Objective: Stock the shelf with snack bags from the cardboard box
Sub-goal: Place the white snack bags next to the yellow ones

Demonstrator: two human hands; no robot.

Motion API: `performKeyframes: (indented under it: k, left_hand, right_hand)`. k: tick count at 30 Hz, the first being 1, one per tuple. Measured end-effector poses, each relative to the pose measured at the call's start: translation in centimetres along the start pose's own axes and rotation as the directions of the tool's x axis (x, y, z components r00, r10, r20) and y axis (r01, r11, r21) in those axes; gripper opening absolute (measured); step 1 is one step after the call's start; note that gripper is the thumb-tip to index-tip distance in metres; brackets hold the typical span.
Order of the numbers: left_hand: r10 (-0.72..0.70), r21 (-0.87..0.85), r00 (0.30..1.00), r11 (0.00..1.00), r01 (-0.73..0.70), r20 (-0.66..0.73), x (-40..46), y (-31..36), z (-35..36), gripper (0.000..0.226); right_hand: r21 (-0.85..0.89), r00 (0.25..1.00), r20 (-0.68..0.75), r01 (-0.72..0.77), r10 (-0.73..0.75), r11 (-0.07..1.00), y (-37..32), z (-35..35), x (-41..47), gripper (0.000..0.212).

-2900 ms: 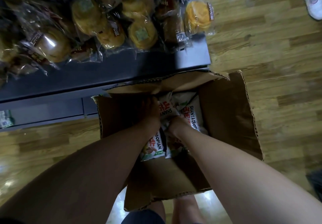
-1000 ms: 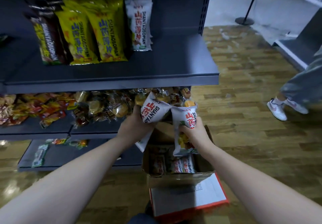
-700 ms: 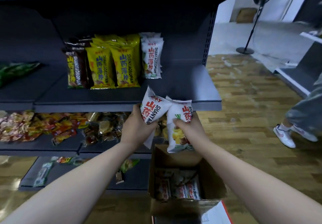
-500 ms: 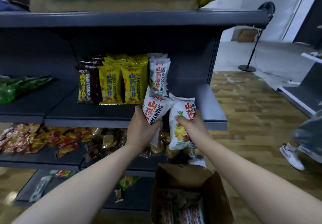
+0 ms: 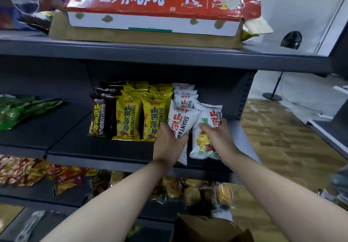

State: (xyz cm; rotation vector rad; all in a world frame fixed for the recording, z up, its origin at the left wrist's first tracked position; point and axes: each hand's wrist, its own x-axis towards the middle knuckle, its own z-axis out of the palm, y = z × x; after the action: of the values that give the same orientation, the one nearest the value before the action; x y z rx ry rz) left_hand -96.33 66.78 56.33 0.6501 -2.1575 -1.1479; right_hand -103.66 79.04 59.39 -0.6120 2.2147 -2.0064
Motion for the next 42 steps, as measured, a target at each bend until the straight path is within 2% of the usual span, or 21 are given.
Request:
performKeyframes:
  k: [3, 6, 11, 17, 22, 25, 31, 35, 40, 42]
  left_hand:
    - [0.032, -0.004, 0.999, 0.999, -0.032, -0.004, 1.5, -0.1, 1.2, 0.052]
    - [0.065, 0.003, 0.997, 0.998, -0.065, -0.031, 3.0, -0.4, 2.7, 0.057]
    - [0.053, 0.07, 0.996, 0.996, -0.048, -0.075, 5.2, -0.6, 5.0, 0.062]
    - [0.01, 0.227, 0.992, 0.974, 0.02, -0.129, 7.9, -1.4, 7.1, 0.065]
    - [-0.011, 0.252, 0.988, 0.966, 0.05, -0.155, 8.9, -1.9, 9.1, 0.07]
    - [-0.038, 0.312, 0.976, 0.944, 0.105, -0.215, 9.1, -2.1, 10.1, 0.079]
    - [-0.003, 0.434, 0.956, 0.89, 0.137, -0.294, 9.3, -2.6, 11.2, 0.099]
    - [-0.038, 0.437, 0.972, 0.889, 0.139, -0.232, 8.9, -2.8, 11.2, 0.106]
    - [-0.075, 0.295, 0.969, 0.945, 0.144, -0.234, 9.5, -2.3, 10.8, 0.095]
    - [-0.095, 0.292, 0.974, 0.944, 0.154, -0.208, 9.8, -2.4, 10.8, 0.095]
  right_hand:
    - [-0.012, 1.0, -0.021, -0.007, 0.007, 1.0, 0.3, 0.3, 1.9, 0.017]
    - [-0.012, 0.997, -0.066, -0.04, 0.039, 0.999, 0.9, 0.4, 3.9, 0.031]
    - [-0.044, 0.985, -0.168, -0.048, 0.04, 0.998, 2.1, -0.2, 7.1, 0.037]
    - [-0.072, 0.978, -0.204, -0.051, 0.035, 0.996, 3.5, -0.4, 9.7, 0.034]
    - [-0.076, 0.977, -0.209, -0.058, 0.041, 0.995, 4.9, -0.3, 10.6, 0.031]
    - [-0.057, 0.975, -0.22, -0.054, 0.04, 0.997, 5.7, -0.2, 11.0, 0.031]
    - [0.007, 0.975, -0.213, -0.067, 0.067, 0.998, 6.8, 0.2, 11.5, 0.032]
    - [0.02, 0.974, -0.217, -0.07, 0.073, 0.997, 7.2, 0.4, 11.6, 0.035]
    - [-0.011, 0.972, -0.222, -0.082, 0.078, 0.997, 7.7, 0.3, 11.7, 0.037]
    - [-0.014, 0.973, -0.215, -0.087, 0.082, 0.996, 7.9, 0.4, 11.8, 0.039]
